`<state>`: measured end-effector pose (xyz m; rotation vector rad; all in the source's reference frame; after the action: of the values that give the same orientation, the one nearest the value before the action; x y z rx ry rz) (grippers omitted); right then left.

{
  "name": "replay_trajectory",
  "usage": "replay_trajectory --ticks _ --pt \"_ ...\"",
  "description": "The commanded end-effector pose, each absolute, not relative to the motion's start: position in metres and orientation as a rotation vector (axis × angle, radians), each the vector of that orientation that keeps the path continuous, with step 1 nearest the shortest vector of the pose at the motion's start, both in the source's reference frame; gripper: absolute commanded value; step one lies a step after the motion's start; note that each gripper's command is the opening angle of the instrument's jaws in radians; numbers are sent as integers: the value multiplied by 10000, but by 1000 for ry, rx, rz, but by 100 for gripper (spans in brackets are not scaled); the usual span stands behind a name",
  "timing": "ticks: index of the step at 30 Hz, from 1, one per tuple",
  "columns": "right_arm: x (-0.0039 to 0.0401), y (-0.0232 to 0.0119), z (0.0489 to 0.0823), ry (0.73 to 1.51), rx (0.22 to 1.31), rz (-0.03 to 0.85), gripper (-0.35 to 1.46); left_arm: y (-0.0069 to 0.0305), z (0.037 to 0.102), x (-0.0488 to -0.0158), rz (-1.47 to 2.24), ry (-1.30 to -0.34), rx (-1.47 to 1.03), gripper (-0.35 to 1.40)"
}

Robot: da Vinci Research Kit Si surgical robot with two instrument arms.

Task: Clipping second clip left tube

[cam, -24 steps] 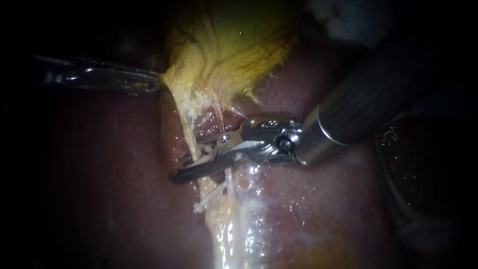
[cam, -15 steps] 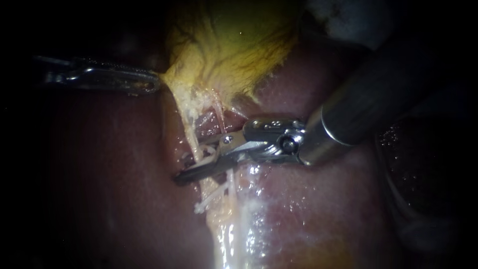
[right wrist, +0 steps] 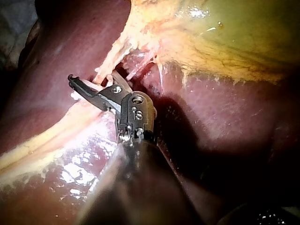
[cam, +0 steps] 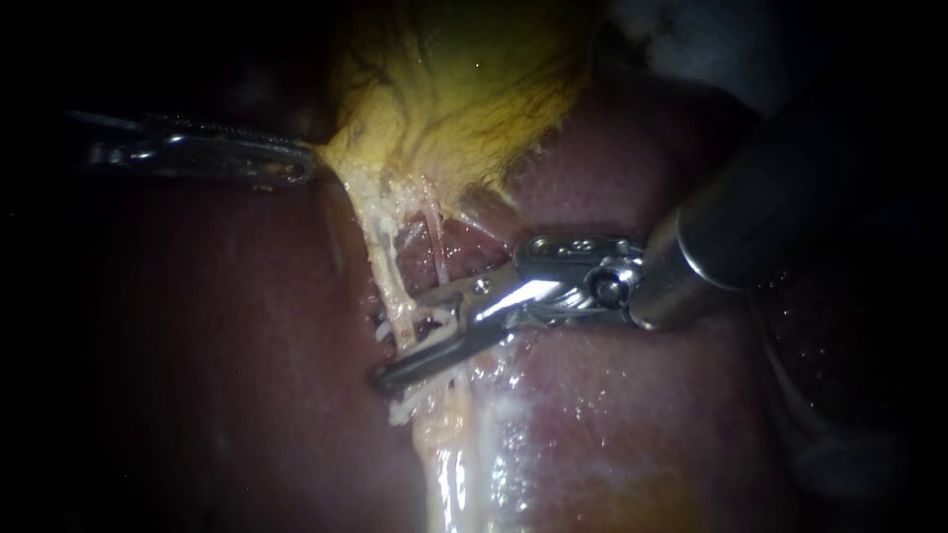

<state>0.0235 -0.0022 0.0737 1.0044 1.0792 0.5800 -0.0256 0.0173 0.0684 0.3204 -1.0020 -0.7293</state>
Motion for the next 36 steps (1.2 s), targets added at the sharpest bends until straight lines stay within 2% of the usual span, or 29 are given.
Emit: replay_trajectory --ticks 1,11,20,25,28,36 --pt "237 -22 738 1096 1033 582 53 173 684 -256 -729 -1002 320 -35" --pt "246 -27 740 1224 1293 582 53 173 684 -257 -729 -1002 320 -35" --pt "241 -51 735 1211 1359 511 53 173 683 -259 -730 -1002 320 -35" --pt "242 -55 735 1201 1382 476 46 173 683 -259 -730 -1002 319 -35" --pt "243 -54 737 1201 1380 479 35 173 683 -259 -730 -1002 319 -35" --pt "244 -53 737 1196 1379 499 -13 173 683 -259 -730 -1002 319 -35"
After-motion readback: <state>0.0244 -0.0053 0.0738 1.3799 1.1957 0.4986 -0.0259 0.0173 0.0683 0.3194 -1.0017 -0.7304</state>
